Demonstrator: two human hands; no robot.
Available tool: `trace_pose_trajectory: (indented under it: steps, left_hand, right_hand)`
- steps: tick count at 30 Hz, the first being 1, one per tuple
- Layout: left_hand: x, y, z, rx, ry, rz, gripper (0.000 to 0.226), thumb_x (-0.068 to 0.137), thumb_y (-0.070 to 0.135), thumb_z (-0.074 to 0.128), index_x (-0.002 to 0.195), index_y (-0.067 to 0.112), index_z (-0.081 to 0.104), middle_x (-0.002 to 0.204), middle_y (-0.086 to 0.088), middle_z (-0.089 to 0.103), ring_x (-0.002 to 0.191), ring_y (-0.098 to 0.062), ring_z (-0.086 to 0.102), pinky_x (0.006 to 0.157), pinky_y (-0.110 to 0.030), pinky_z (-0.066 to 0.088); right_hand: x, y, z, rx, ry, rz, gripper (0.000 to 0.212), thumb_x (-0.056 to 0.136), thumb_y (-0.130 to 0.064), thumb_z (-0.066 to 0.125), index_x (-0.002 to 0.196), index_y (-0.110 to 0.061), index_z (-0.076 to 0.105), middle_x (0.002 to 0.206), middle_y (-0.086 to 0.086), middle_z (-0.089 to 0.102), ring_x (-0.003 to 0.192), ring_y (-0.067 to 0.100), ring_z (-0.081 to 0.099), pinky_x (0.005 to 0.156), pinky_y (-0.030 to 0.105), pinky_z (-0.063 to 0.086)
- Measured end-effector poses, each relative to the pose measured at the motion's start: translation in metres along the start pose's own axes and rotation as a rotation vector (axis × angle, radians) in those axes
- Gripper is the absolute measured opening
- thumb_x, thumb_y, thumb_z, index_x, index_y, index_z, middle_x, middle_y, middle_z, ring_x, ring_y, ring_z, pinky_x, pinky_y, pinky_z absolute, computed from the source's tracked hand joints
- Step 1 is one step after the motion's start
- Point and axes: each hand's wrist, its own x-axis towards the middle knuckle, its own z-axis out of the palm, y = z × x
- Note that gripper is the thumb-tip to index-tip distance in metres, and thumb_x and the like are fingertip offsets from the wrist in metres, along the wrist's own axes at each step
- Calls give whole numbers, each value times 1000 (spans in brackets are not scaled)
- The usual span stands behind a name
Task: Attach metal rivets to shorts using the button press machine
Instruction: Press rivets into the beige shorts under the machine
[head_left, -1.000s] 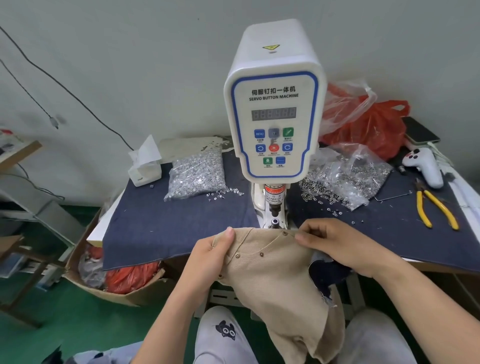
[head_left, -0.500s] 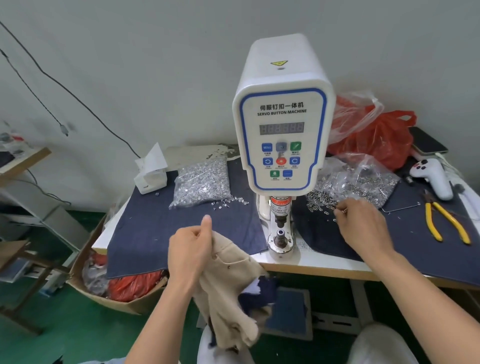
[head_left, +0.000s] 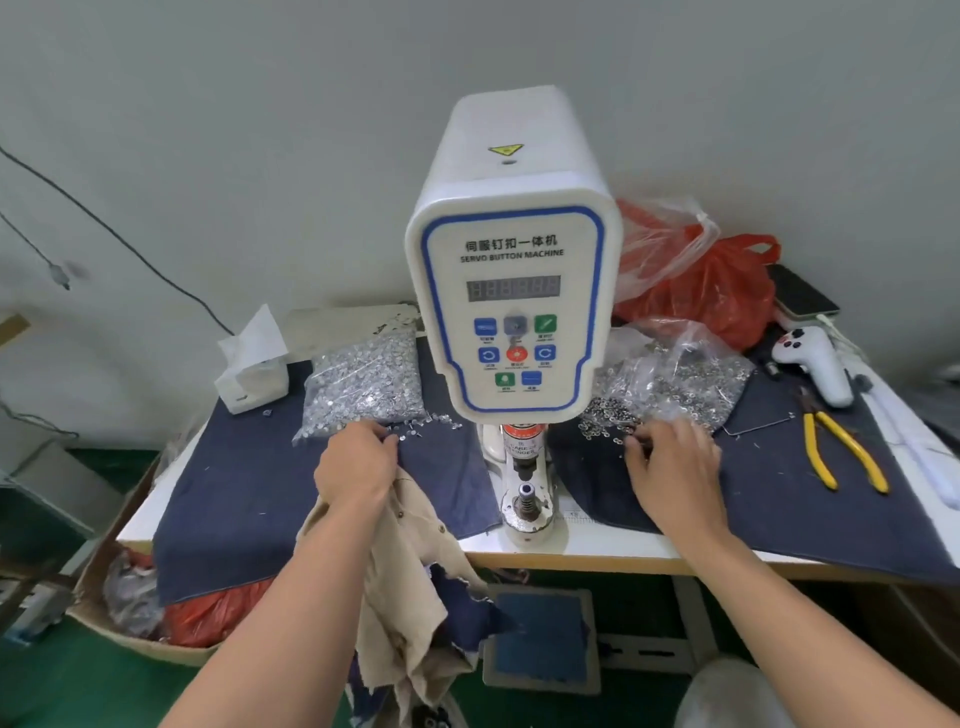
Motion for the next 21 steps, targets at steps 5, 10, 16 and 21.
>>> trace_pose_trajectory:
  steps: [5, 10, 16, 21]
  left_hand:
    - [2, -2, 7, -13, 46, -9, 18, 100, 36, 61, 109, 36, 77, 110, -7, 75, 103, -36, 69, 77, -37, 46]
    - [-5, -7, -3, -166, 38, 29, 14, 97, 30, 61, 102, 32, 75, 103, 2, 76, 102, -29, 68, 80, -36, 50]
    - [-46, -6, -35, -517, -75, 141, 12, 95, 21, 73, 95, 32, 78, 92, 14, 77, 63, 6, 66, 65, -15, 53]
    - [-100, 4, -46, -647, -310, 232, 9, 95, 26, 75, 94, 31, 81, 90, 16, 80, 55, 8, 58, 58, -11, 45]
  right_hand:
    - [3, 1, -3, 76, -37, 92, 15, 100, -29, 58, 96, -17, 65, 100, 4, 61, 108, 31, 53, 92, 50, 41]
    - [3, 1, -1, 93, -54, 103, 17, 101, -28, 57, 94, -16, 65, 100, 5, 61, 110, 32, 52, 92, 51, 39]
    - [3, 4, 2, 111, -33, 104, 19, 101, -30, 56, 92, -16, 64, 96, 5, 61, 107, 32, 52, 89, 50, 39]
    - [0, 2, -2, 173, 80, 48, 15, 98, -26, 60, 89, -15, 64, 92, 5, 63, 98, 35, 54, 82, 47, 36]
